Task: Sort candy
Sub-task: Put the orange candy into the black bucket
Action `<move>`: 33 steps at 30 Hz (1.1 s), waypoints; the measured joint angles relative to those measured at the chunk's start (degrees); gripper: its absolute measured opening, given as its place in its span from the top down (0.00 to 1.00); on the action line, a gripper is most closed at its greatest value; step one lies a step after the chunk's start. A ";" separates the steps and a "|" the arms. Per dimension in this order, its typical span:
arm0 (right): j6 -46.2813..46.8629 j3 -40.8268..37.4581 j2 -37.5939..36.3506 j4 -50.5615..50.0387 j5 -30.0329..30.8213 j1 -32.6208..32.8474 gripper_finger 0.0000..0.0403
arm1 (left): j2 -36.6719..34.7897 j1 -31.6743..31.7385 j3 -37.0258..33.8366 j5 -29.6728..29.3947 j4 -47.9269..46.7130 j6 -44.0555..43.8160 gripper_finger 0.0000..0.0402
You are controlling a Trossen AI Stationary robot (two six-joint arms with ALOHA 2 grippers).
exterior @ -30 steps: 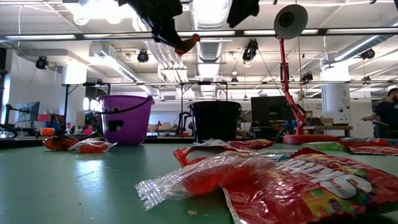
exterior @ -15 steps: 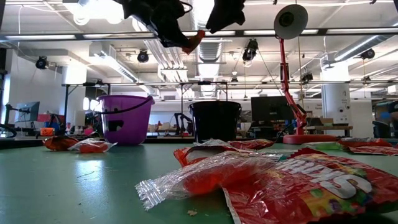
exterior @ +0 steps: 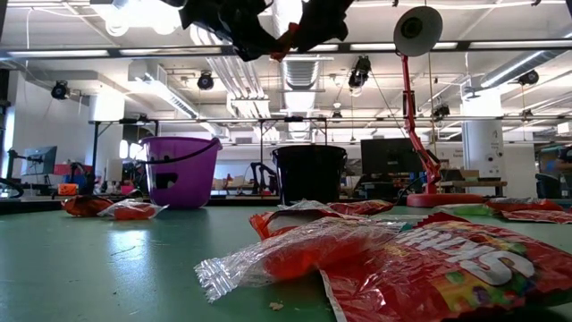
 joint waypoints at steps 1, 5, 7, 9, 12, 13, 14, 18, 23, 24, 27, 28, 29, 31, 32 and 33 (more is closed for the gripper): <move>-0.04 0.28 0.00 0.01 0.03 0.02 0.62 | 0.00 0.10 0.00 0.00 0.05 -0.02 0.99; -1.42 1.33 0.00 1.53 0.11 0.00 0.62 | 0.00 0.24 0.00 -0.04 0.12 -0.08 0.99; -1.48 1.93 0.00 1.72 0.13 0.00 0.62 | -0.02 0.24 0.00 -0.04 0.37 -0.14 0.99; -1.49 2.12 0.00 2.38 0.13 0.00 0.62 | -0.05 0.29 0.00 -0.04 0.39 -0.17 0.99; -1.17 2.15 0.00 3.09 0.45 -0.06 0.62 | 0.14 0.33 0.02 0.11 0.85 -0.21 0.99; -0.92 2.14 0.00 3.12 0.82 -0.09 0.62 | 0.18 0.33 0.02 0.11 0.93 -0.21 0.99; -0.83 1.99 0.00 3.40 1.73 -0.09 0.62 | 0.24 0.33 0.02 0.09 1.08 -0.21 0.99; -1.28 1.29 0.00 3.88 4.40 -0.07 0.64 | 0.50 0.37 0.02 -0.02 1.33 -0.27 0.99; -1.45 1.23 0.00 3.50 4.44 -0.20 0.75 | 1.51 0.57 0.02 0.12 1.82 -0.48 0.99; -1.46 1.21 0.00 3.44 4.48 -0.20 0.79 | 1.82 0.58 0.02 0.14 2.03 -0.49 0.99; -1.46 1.18 0.00 3.20 4.49 -0.22 0.89 | 2.40 0.70 0.04 0.04 3.14 -0.94 0.99; -1.46 1.18 0.00 3.19 4.56 -0.22 0.92 | 2.60 0.74 0.04 -0.01 3.72 -1.22 0.99; -1.49 1.18 0.00 3.11 4.76 -0.23 0.94 | 2.71 0.84 0.04 -0.13 4.41 -1.67 0.99; -1.45 1.18 0.00 2.93 5.06 -0.25 0.96 | 2.82 1.11 0.04 -0.21 5.71 -2.46 0.99; -1.40 1.19 0.00 2.91 5.16 -0.29 0.96 | 2.84 1.33 0.04 -0.29 6.41 -2.99 0.99; -1.38 1.23 -0.01 2.91 5.38 -0.34 0.96 | 2.84 1.54 0.02 -0.33 7.02 -3.31 0.99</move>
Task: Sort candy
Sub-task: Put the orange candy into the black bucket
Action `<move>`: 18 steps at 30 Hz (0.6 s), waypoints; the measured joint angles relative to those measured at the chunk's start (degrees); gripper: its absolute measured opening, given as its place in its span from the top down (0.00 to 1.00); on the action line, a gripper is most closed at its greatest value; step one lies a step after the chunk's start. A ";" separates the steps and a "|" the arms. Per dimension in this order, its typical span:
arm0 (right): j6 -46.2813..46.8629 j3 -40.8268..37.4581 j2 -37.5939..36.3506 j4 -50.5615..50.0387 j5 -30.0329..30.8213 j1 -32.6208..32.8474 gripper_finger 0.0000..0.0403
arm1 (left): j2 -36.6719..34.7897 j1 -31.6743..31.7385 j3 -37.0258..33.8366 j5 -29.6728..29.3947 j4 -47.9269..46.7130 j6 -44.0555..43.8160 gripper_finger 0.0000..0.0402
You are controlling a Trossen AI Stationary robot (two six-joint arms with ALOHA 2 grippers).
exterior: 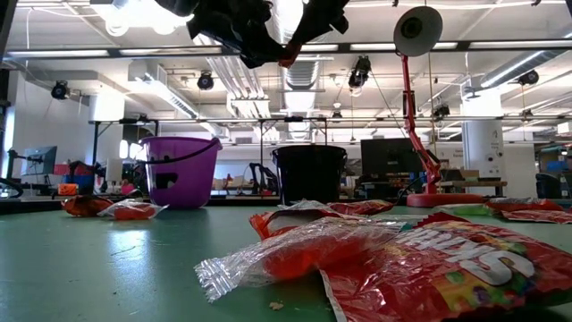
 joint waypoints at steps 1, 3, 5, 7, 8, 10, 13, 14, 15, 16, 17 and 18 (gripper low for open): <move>0.00 0.04 -0.05 -0.02 0.40 -0.04 0.96 | 0.00 0.25 0.00 0.00 0.52 -0.17 0.99; 0.02 0.04 -0.06 -0.04 1.92 -0.03 0.97 | 0.00 0.70 0.00 0.00 0.84 -0.31 0.99; 0.06 0.04 -0.03 -0.21 3.26 -0.07 0.97 | 0.02 1.11 0.00 0.04 0.84 -0.83 0.98; 0.36 0.04 -0.03 -0.82 3.21 -0.33 0.97 | 0.18 1.28 0.00 0.03 0.95 -1.19 0.97; 0.70 0.04 -0.03 -1.15 3.17 -0.56 0.97 | 0.24 1.37 0.00 0.03 1.02 -1.20 0.96; 1.03 0.04 -0.03 -1.87 3.45 -0.77 0.97 | 0.26 1.53 0.00 -0.87 0.88 -1.22 0.93; 1.03 0.02 -0.03 -2.77 3.83 -1.00 0.97 | 0.24 1.70 0.00 -2.69 0.93 -1.22 0.88; 1.09 0.02 -0.03 -2.97 3.82 -1.08 0.97 | 0.24 1.70 0.00 -2.84 0.87 -1.22 0.87; 1.31 0.02 -0.03 -3.33 3.81 -1.12 0.97 | 0.24 1.70 0.00 -2.90 0.84 -1.22 0.85; 1.63 0.02 -0.03 -3.73 3.76 -1.27 0.97 | 0.24 1.70 0.00 -3.02 0.84 -1.22 0.83; 2.16 0.02 -0.03 -4.18 3.66 -1.38 0.97 | 0.24 1.69 0.00 -3.04 0.85 -1.22 0.82; 2.37 0.02 -0.03 -4.56 3.56 -1.56 0.97 | 0.24 1.68 0.00 -3.04 0.87 -1.22 0.80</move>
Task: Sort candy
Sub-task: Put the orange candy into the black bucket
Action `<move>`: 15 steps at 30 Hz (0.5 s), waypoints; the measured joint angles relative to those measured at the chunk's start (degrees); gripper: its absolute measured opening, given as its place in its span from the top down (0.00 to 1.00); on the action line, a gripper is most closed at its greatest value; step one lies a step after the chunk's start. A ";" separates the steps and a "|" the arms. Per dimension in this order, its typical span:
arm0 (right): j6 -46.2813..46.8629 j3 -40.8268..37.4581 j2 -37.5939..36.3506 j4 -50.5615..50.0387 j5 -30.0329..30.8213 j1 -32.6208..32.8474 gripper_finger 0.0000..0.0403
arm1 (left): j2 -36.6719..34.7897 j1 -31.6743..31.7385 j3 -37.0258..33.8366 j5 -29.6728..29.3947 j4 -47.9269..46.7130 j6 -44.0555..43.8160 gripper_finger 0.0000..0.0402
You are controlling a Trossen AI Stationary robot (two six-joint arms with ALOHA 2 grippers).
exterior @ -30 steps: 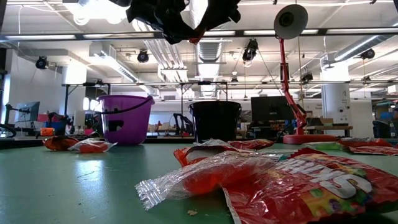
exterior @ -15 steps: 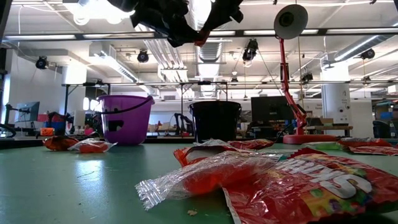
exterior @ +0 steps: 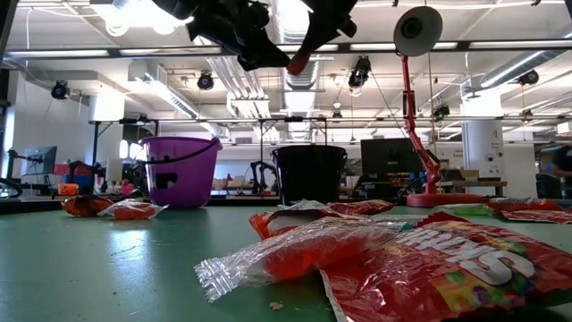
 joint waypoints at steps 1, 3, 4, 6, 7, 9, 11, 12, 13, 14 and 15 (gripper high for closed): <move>0.25 0.00 0.00 -0.50 0.04 -0.16 0.97 | 0.00 0.00 0.00 0.00 -0.02 0.00 0.79; 0.96 0.00 0.00 -1.69 0.04 -0.67 0.97 | 0.00 0.02 0.00 -0.17 -0.06 0.00 0.76; 1.40 0.00 0.00 -2.31 0.04 -0.89 0.97 | -0.04 0.06 0.00 -0.17 -0.23 0.00 0.75; 1.81 0.00 0.01 -3.80 0.06 -1.29 0.97 | -0.25 0.12 0.00 -0.28 -1.14 0.01 0.74; 2.06 0.00 0.05 -4.33 0.06 -1.49 0.97 | -0.43 0.13 0.00 -0.75 -1.85 0.01 0.73; 3.12 0.00 0.27 -4.56 0.01 -1.95 0.97 | -0.97 0.13 0.00 -2.08 -4.11 0.61 0.72; 3.16 -0.11 0.61 -4.84 0.00 -2.41 0.97 | -1.78 0.13 0.00 -3.01 -7.41 2.64 0.72; 3.19 -0.22 0.80 -4.82 -0.01 -2.63 0.97 | -2.35 0.13 0.00 -3.13 -9.05 3.44 0.72; 3.28 -0.38 1.12 -4.84 -0.03 -2.82 0.97 | -2.89 0.13 0.00 -3.15 -10.76 4.04 0.72; 3.47 -0.55 1.43 -5.00 -0.04 -2.91 0.96 | -3.53 0.13 0.00 -3.14 -12.44 4.43 0.72; 3.78 -0.71 1.69 -5.26 -0.16 -3.01 0.95 | -4.13 0.13 0.00 -3.12 -14.06 4.57 0.72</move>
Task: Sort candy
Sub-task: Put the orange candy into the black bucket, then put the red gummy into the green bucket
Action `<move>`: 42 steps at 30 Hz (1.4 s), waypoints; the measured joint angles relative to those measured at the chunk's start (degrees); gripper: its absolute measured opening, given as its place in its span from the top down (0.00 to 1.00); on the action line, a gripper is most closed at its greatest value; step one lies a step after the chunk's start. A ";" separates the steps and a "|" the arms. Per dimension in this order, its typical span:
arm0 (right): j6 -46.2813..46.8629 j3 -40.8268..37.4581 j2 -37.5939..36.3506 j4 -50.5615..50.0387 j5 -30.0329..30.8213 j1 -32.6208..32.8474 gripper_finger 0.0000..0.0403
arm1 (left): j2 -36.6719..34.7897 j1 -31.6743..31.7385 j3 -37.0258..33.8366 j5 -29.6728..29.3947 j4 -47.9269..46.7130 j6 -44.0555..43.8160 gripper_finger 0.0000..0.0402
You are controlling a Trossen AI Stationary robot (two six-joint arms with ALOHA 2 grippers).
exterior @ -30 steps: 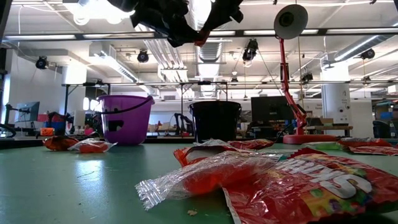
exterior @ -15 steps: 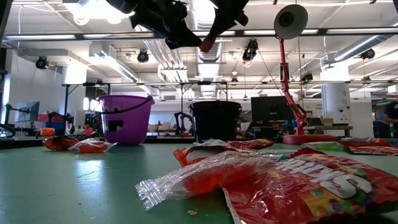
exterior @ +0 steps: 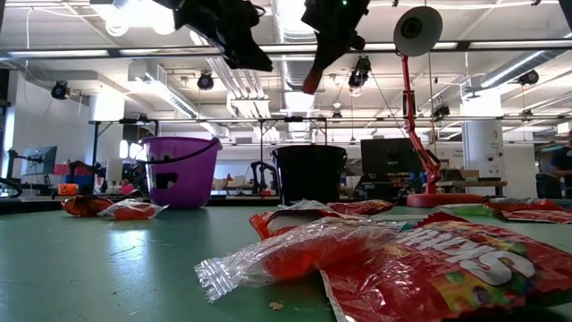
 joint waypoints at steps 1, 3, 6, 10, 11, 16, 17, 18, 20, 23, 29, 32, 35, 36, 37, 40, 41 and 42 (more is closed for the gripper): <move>0.24 -0.17 0.36 -0.32 -0.34 -0.09 0.94 | -0.60 -0.01 0.00 0.03 -1.72 0.03 0.72; 0.41 -0.27 1.09 -0.43 -0.57 -0.09 0.90 | -1.68 -0.09 0.00 0.06 -5.07 0.15 0.72; 0.38 -0.30 2.51 -0.65 -0.82 -0.18 0.82 | -3.38 -0.17 0.00 0.09 -9.05 0.22 0.72; -0.67 -0.32 4.06 -0.59 0.19 -0.31 0.72 | -4.83 -0.18 0.00 0.13 -13.62 0.50 0.72; -0.93 -0.32 4.40 -0.58 0.22 -0.31 0.70 | -5.07 -0.20 0.00 0.12 -15.00 0.94 0.72; -1.04 -0.32 4.81 -0.57 0.24 -0.46 0.63 | -6.29 -0.20 0.00 0.13 -21.58 1.69 0.72; -1.05 -0.32 4.66 -0.55 0.22 -0.46 0.62 | -6.52 -0.21 0.00 0.13 -22.95 1.70 0.72; -1.03 -0.32 4.43 -0.59 0.24 -0.46 0.61 | -6.75 -0.25 0.00 0.12 -24.27 1.71 0.72; -1.04 -0.34 3.72 -0.64 0.22 -0.44 0.61 | -7.31 -0.43 0.00 0.14 -27.16 1.73 0.72; 1.03 -0.13 2.41 -1.05 0.24 -0.25 0.60 | -7.87 -0.68 0.00 0.12 -32.21 1.54 0.72; 4.01 2.58 1.54 -6.89 -0.26 1.10 0.60 | -7.91 -1.81 -2.16 0.10 -39.71 -1.35 0.72; 4.84 3.92 1.16 -9.50 -0.24 1.80 0.60 | -8.01 -2.64 -5.66 0.08 -41.54 -1.52 0.72; 5.04 4.80 1.15 -12.24 -0.24 2.34 0.60 | -8.59 -3.66 -10.56 0.06 -41.36 -2.06 0.72; 5.29 5.00 1.15 -13.12 -0.21 2.51 0.60 | -8.72 -4.11 -12.34 0.06 -40.83 -2.50 0.72; 5.73 5.11 1.15 -13.88 -0.22 2.62 0.60 | -8.88 -4.63 -14.10 0.04 -40.29 -3.28 0.72; 8.39 5.37 1.15 -15.37 0.00 2.67 0.60 | -9.75 -6.48 -19.38 -0.01 -37.00 -6.27 0.72; 8.99 5.37 1.15 -15.89 0.11 2.65 0.60 | -10.15 -7.16 -20.97 -0.03 -35.52 -7.32 0.72; 9.43 5.37 1.15 -16.34 0.21 2.62 0.60 | -10.53 -7.78 -22.39 -0.10 -34.49 -8.01 0.72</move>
